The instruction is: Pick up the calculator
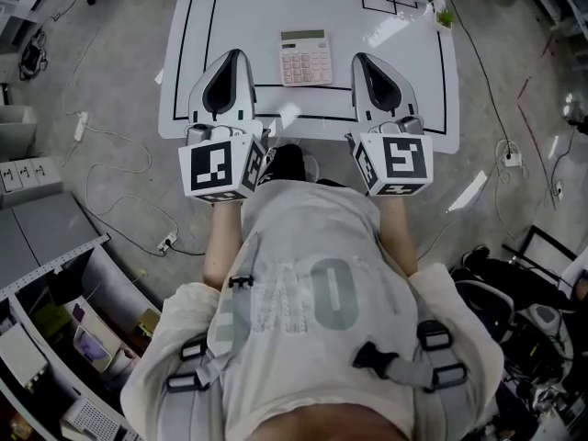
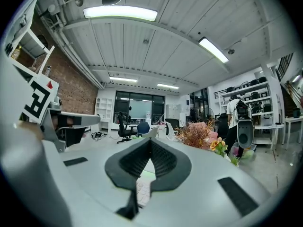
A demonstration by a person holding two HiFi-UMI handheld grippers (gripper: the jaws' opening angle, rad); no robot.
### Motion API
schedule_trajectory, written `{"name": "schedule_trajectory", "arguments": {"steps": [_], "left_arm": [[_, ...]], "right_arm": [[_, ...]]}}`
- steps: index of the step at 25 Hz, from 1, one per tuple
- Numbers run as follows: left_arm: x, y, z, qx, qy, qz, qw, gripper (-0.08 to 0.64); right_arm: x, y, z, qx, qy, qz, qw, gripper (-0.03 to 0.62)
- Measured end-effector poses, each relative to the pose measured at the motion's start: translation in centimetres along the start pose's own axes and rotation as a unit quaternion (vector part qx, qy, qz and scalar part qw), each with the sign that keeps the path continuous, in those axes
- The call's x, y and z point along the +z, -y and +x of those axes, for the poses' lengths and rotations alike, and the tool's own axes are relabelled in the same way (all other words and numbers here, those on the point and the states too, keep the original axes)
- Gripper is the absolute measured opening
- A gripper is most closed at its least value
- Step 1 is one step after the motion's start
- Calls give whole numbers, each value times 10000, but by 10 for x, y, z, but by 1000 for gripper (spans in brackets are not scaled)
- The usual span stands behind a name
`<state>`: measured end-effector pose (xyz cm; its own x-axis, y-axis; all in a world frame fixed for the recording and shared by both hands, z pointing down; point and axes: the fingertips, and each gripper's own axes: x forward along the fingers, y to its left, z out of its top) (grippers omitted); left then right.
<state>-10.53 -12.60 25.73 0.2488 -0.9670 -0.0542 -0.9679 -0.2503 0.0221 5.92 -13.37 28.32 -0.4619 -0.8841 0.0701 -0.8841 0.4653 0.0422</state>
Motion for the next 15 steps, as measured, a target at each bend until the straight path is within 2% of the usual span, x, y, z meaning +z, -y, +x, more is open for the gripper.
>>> {"name": "schedule_trajectory", "arguments": {"steps": [7,15], "left_arm": [[1,-5,15,19,90,-50,9999,21],[1,-1,23,-81,61,106,9999,23]], "right_arm": [[-1,8,12,-48,-29,-9,10000,5],[-7,10,18,-37,-138,-12,9999,5]]}}
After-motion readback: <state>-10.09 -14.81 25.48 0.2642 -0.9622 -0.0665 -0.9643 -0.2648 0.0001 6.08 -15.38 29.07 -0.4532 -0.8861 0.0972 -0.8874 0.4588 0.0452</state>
